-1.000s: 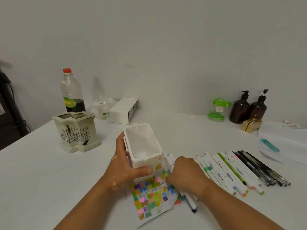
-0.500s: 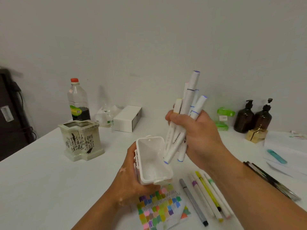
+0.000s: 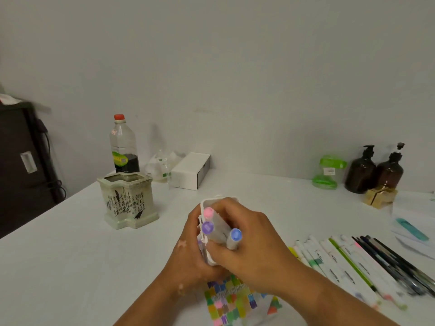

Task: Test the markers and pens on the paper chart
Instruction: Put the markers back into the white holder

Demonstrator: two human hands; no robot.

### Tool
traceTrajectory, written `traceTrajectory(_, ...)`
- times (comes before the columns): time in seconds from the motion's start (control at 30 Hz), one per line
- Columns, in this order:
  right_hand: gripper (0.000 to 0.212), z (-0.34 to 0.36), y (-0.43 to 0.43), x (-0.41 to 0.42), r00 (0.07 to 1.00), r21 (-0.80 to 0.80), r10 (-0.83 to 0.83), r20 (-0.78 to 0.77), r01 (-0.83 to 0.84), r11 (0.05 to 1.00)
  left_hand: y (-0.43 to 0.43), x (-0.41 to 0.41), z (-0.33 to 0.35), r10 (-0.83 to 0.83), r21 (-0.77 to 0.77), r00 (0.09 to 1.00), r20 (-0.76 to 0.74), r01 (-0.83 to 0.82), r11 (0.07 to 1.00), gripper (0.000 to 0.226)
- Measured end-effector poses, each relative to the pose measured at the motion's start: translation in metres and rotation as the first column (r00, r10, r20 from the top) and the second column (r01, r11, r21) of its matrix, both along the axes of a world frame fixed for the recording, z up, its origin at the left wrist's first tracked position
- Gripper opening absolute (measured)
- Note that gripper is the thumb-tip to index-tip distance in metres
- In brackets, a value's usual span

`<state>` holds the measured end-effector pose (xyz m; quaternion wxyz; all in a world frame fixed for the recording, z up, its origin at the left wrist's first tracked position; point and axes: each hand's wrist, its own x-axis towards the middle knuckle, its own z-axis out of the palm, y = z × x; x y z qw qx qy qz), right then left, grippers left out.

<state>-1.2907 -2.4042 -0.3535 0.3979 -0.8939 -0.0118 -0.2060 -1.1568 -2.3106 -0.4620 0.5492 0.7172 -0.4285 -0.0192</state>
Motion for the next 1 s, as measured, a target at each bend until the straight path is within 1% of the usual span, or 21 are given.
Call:
traceTrajectory(0.07, 0.019, -0.002, -0.006, -0.007, 0.999, -0.026, 0.033, 0.021, -0.033, 0.999, 0.002, 0.003, 0.0, -0.009, -0.055, 0.99, -0.142, 0.001, 0.998, 0.105)
traceTrajectory(0.1, 0.017, -0.004, -0.008, -0.01, 0.999, -0.045, 0.034, 0.02, -0.033, 0.998, 0.004, 0.004, -0.001, -0.001, -0.083, 0.99, -0.139, -0.01, 0.997, 0.115)
traceTrajectory(0.17, 0.026, -0.008, -0.013, -0.013, 1.0, -0.137, 0.012, 0.006, -0.011, 0.991, 0.004, -0.001, 0.003, 0.004, -0.147, 0.985, -0.17, -0.029, 0.989, 0.13)
traceTrajectory(0.2, 0.03, -0.01, -0.014, -0.012, 1.0, -0.191, -0.008, -0.006, 0.007, 0.982, 0.005, -0.003, 0.006, 0.023, -0.155, 0.981, -0.192, -0.053, 0.986, 0.132)
traceTrajectory(0.27, 0.035, -0.012, -0.014, -0.011, 0.998, -0.246, -0.06, -0.014, 0.055, 0.968, 0.004, -0.008, 0.004, 0.02, -0.098, 0.996, -0.089, -0.029, 0.995, 0.119)
traceTrajectory(0.3, 0.042, -0.013, -0.014, -0.011, 0.996, -0.24, -0.085, -0.007, 0.08, 0.967, 0.005, -0.01, 0.001, 0.001, -0.038, 0.999, -0.04, -0.003, 0.999, 0.12)
traceTrajectory(0.33, 0.049, -0.012, -0.014, -0.01, 0.995, -0.235, -0.104, 0.008, 0.103, 0.967, 0.004, -0.012, 0.003, -0.03, -0.002, 0.998, -0.054, 0.03, 1.0, 0.123)
traceTrajectory(0.37, 0.052, -0.011, -0.015, -0.01, 0.993, -0.24, -0.115, 0.026, 0.118, 0.964, 0.005, -0.013, 0.004, -0.05, 0.032, 0.998, -0.035, 0.051, 0.998, 0.117)
traceTrajectory(0.43, 0.051, -0.009, -0.019, -0.011, 0.989, -0.234, -0.126, 0.078, 0.141, 0.962, 0.002, -0.013, 0.008, -0.037, 0.027, 0.998, 0.045, 0.035, 0.999, 0.101)
traceTrajectory(0.47, 0.048, -0.008, -0.022, -0.013, 0.986, -0.223, -0.139, 0.09, 0.156, 0.962, 0.001, -0.012, 0.009, -0.035, 0.002, 0.996, 0.081, 0.035, 0.999, 0.101)
traceTrajectory(0.57, 0.036, -0.002, -0.028, -0.024, 0.989, -0.182, -0.125, 0.074, 0.136, 0.974, 0.004, -0.014, 0.011, -0.023, -0.061, 0.996, 0.089, 0.028, 0.998, 0.111)
traceTrajectory(0.63, 0.03, 0.004, -0.04, -0.032, 0.988, -0.083, -0.11, 0.107, 0.119, 0.989, 0.005, -0.015, 0.01, -0.025, -0.068, 0.997, 0.072, 0.03, 0.997, 0.112)
traceTrajectory(0.7, 0.018, 0.008, -0.063, -0.04, 0.968, 0.085, -0.206, 0.143, 0.195, 0.977, 0.004, -0.014, 0.01, -0.037, -0.079, 0.999, 0.036, 0.04, 0.996, 0.113)
traceTrajectory(0.73, 0.008, 0.007, -0.078, -0.043, 0.952, 0.105, -0.288, 0.107, 0.278, 0.955, 0.004, -0.015, 0.01, -0.043, -0.081, 0.999, 0.019, 0.045, 0.996, 0.112)
traceTrajectory(0.77, 0.004, 0.003, -0.091, -0.046, 0.93, 0.034, -0.366, 0.019, 0.366, 0.93, 0.004, -0.016, 0.01, -0.05, -0.08, 0.999, 0.002, 0.05, 0.996, 0.111)
traceTrajectory(0.8, 0.005, -0.005, -0.103, -0.049, 0.893, -0.133, -0.435, -0.115, 0.42, 0.898, 0.003, -0.018, 0.01, -0.055, -0.08, 0.998, -0.015, 0.054, 0.995, 0.11)
traceTrajectory(0.83, 0.003, -0.016, -0.11, -0.051, 0.836, -0.306, -0.488, -0.25, 0.41, 0.859, 0.003, -0.019, 0.009, -0.057, -0.07, 0.998, -0.024, 0.056, 0.996, 0.11)
traceTrajectory(0.87, 0.014, -0.029, -0.114, -0.052, 0.774, -0.446, -0.532, -0.343, 0.365, 0.818, 0.001, -0.021, 0.009, -0.056, -0.061, 0.998, -0.028, 0.055, 0.997, 0.111)
traceTrajectory(0.9, 0.026, -0.042, -0.114, -0.053, 0.719, -0.546, -0.572, -0.396, 0.316, 0.776, 0.0, -0.022, 0.009, -0.053, -0.047, 0.998, -0.028, 0.051, 0.998, 0.113)
traceTrajectory(0.93, 0.034, -0.053, -0.113, -0.053, 0.685, -0.597, -0.6, -0.414, 0.293, 0.747, -0.001, -0.024, 0.01, -0.047, -0.037, 0.998, -0.033, 0.046, 0.998, 0.115)
traceTrajectory(1.0, 0.044, -0.067, -0.109, -0.052, 0.658, -0.65, -0.639, -0.399, 0.288, 0.703, -0.002, -0.027, 0.011, -0.035, -0.025, 0.999, -0.034, 0.034, 0.999, 0.117)
